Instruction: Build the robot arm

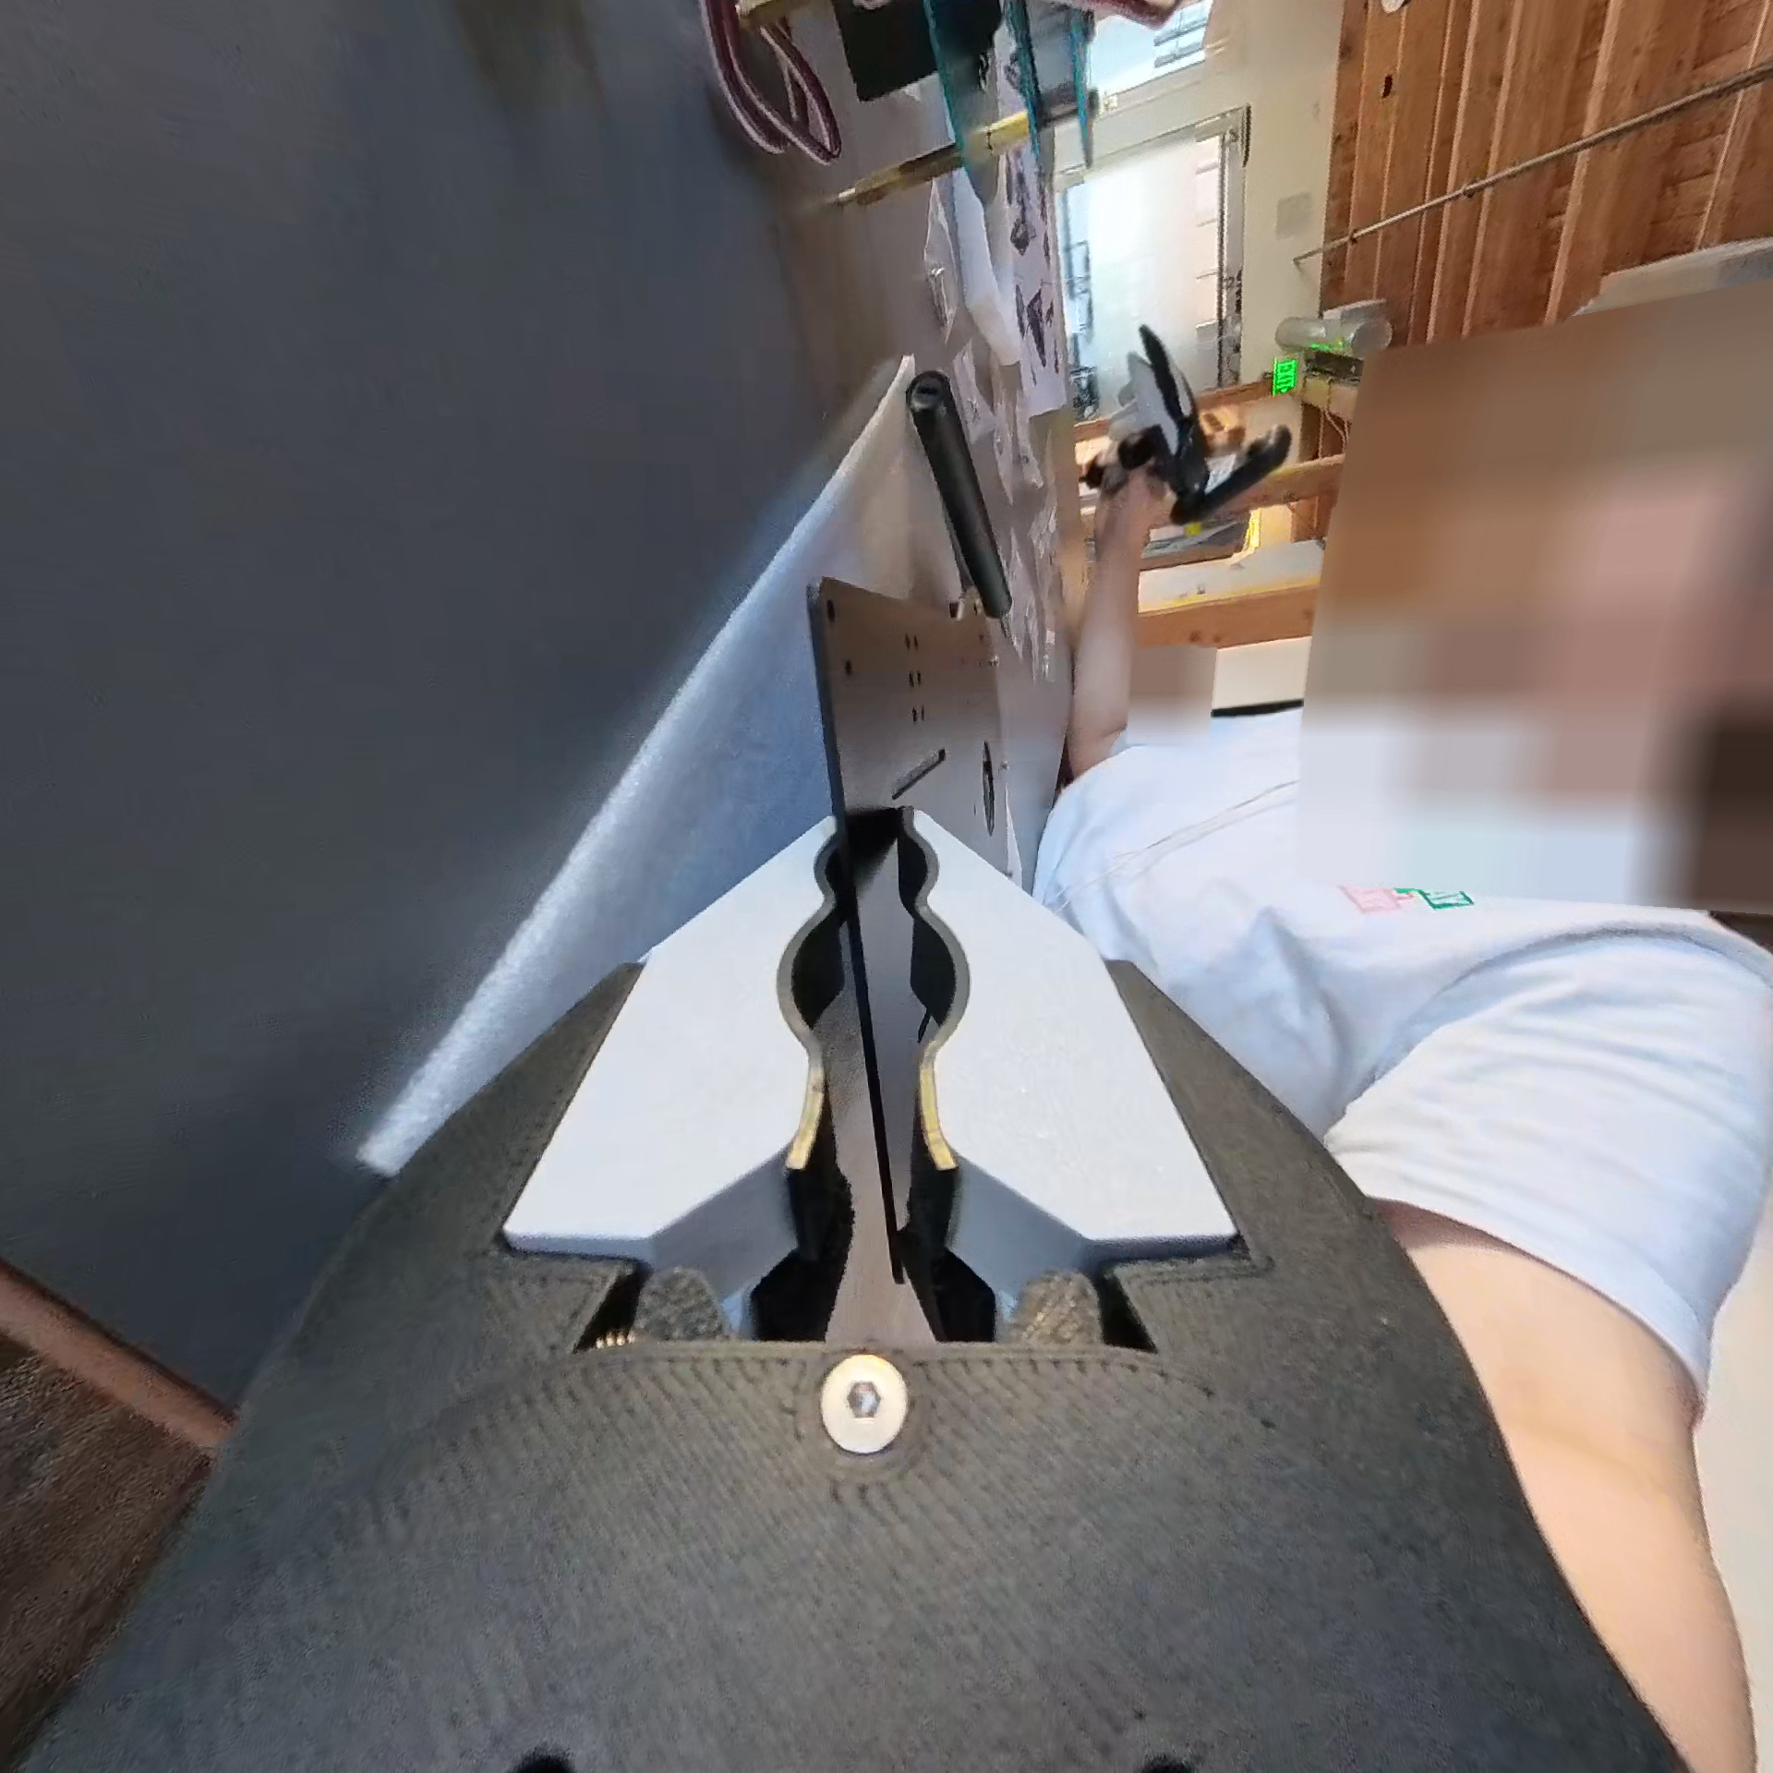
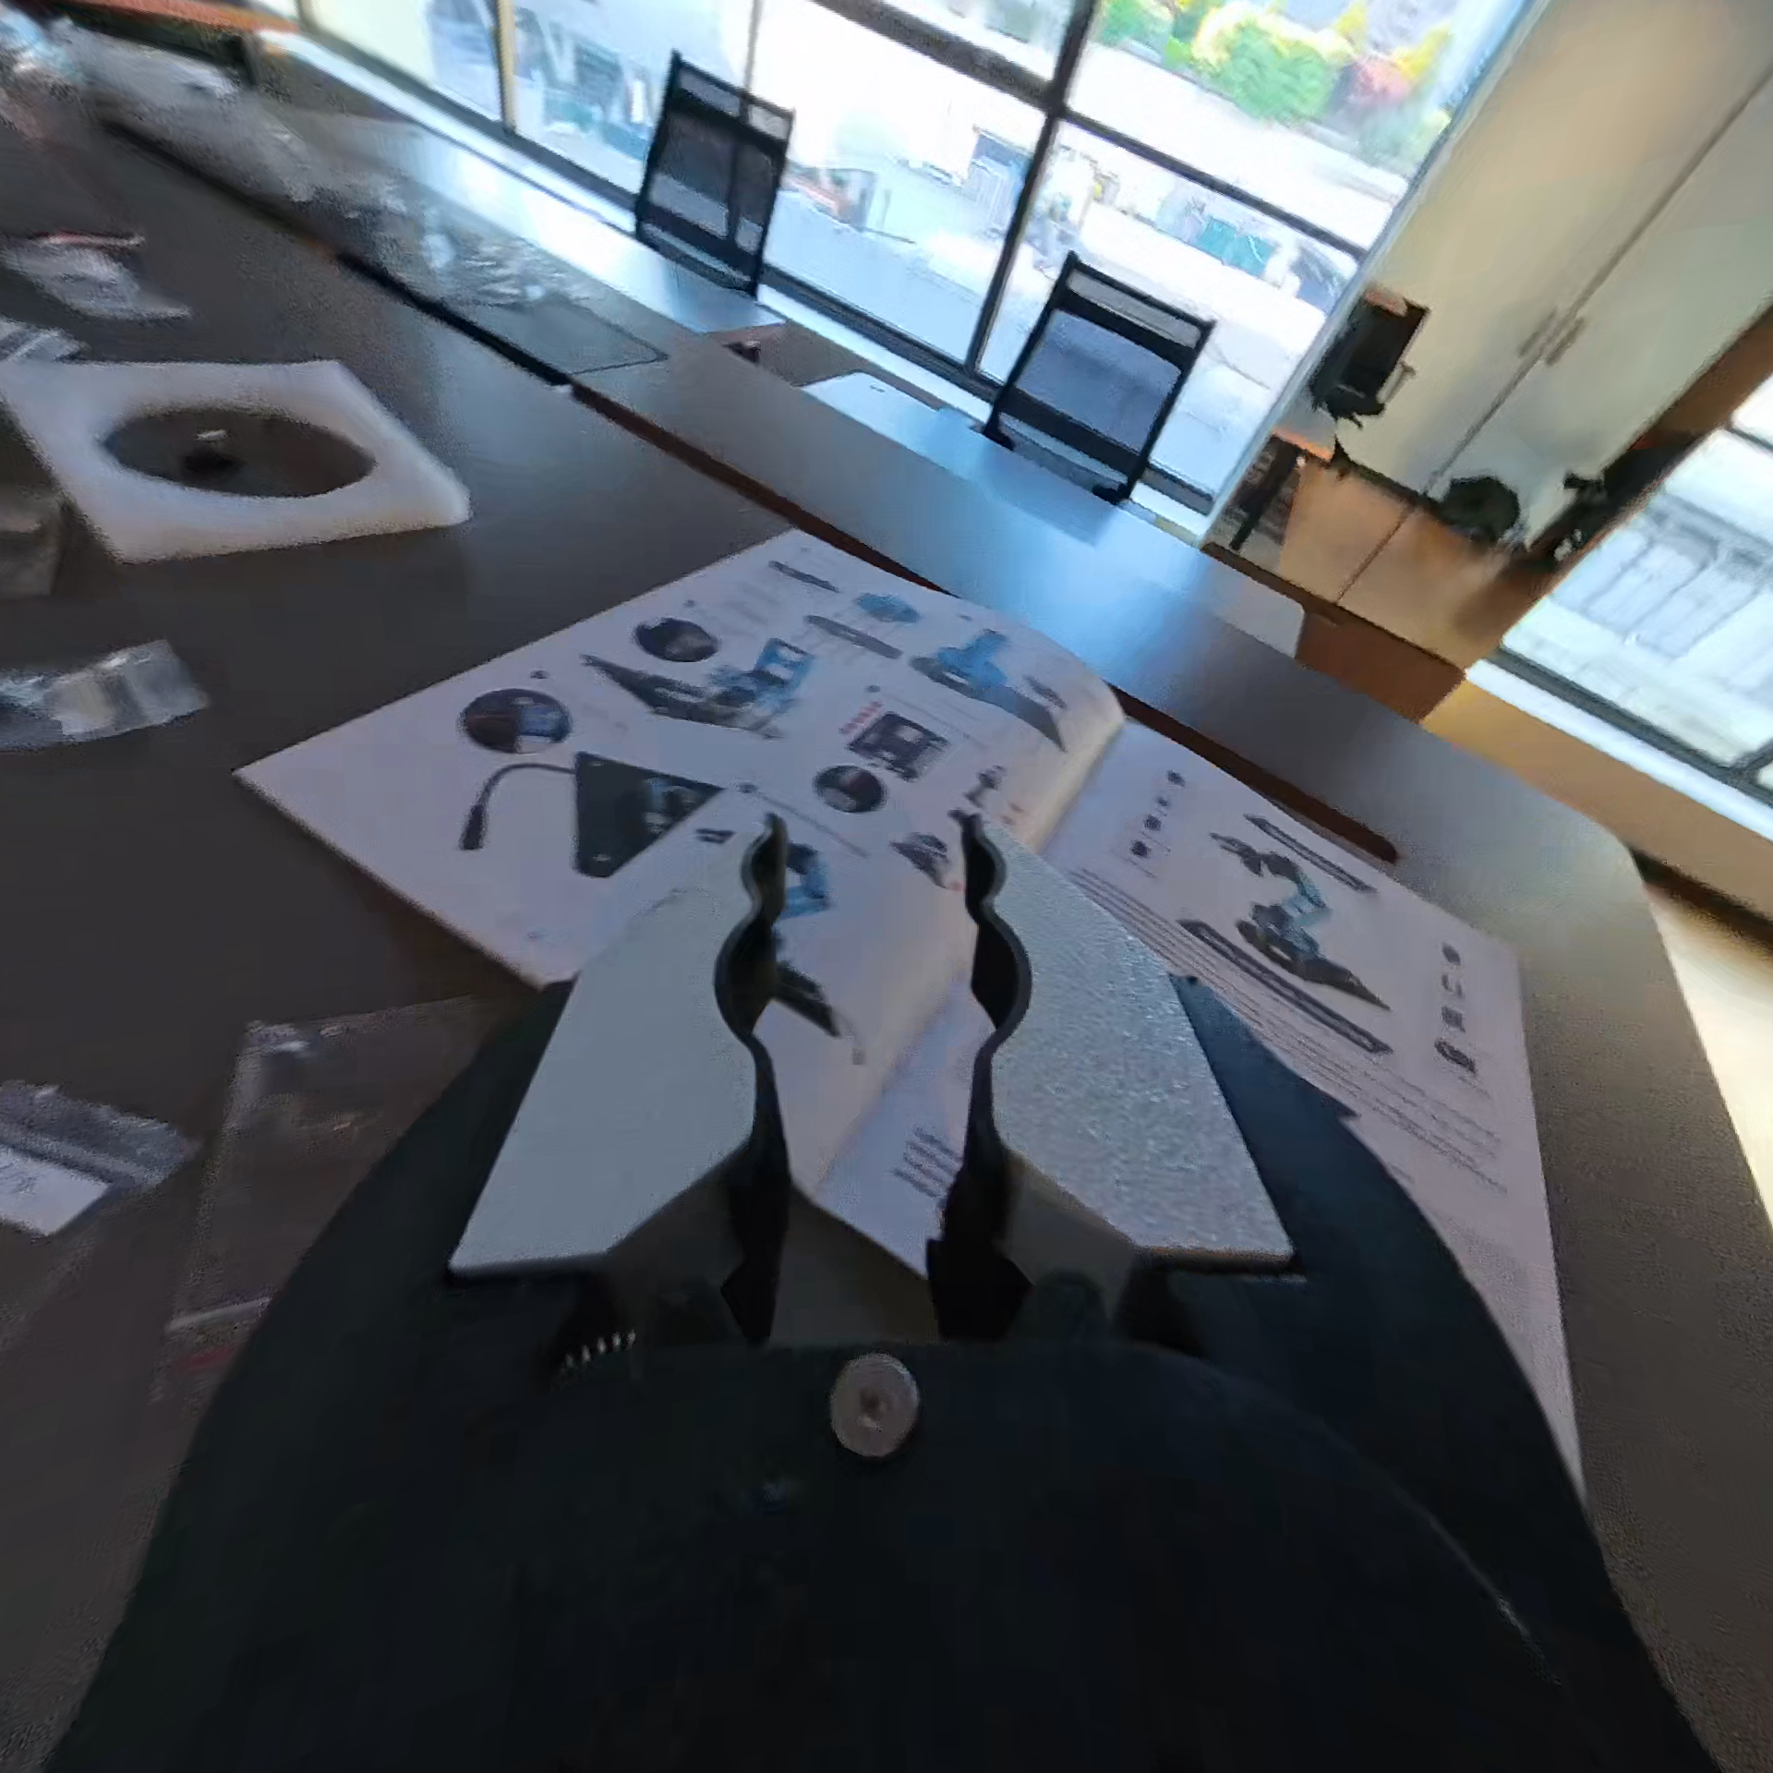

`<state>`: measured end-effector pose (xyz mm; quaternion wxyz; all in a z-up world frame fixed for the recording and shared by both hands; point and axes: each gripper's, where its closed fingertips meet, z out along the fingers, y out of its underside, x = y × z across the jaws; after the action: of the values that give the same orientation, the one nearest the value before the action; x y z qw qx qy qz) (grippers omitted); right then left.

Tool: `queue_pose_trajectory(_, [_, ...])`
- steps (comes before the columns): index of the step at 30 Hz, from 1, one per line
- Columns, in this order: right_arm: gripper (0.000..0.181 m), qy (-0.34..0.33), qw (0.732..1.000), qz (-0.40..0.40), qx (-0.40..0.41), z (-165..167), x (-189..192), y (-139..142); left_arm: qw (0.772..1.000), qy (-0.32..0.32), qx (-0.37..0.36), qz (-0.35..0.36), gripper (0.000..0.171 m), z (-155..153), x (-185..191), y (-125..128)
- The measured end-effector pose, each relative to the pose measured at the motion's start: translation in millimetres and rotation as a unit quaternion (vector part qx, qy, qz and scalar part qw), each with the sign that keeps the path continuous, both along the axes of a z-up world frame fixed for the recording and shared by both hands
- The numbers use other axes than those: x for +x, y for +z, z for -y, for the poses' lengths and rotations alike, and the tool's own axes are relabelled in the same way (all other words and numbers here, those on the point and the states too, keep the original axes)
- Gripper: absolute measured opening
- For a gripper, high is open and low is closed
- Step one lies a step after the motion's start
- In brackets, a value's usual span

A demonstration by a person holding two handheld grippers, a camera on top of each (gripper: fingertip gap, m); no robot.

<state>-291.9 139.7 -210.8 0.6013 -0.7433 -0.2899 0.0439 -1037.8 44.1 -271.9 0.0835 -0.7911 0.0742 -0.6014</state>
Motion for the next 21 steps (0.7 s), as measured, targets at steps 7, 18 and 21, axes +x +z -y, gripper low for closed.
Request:
queue_pose_trajectory(7, [0.025,0.033,0.982,-0.089,-0.165,-58,10,-31,1.0,-0.001,0.006,-0.01,0.004,-7,4,6])
queue_pose_trajectory(18, [0.0,0.042,0.972,-0.062,-0.221,-145,9,-59,0.999,0.001,-0.022,-0.032,0.005,-14,7,5])
queue_pose_trajectory(21, [0.0,0.035,0.972,-0.034,-0.23,-154,3,-70,0.999,0.007,-0.024,-0.037,0.006,-16,8,4])
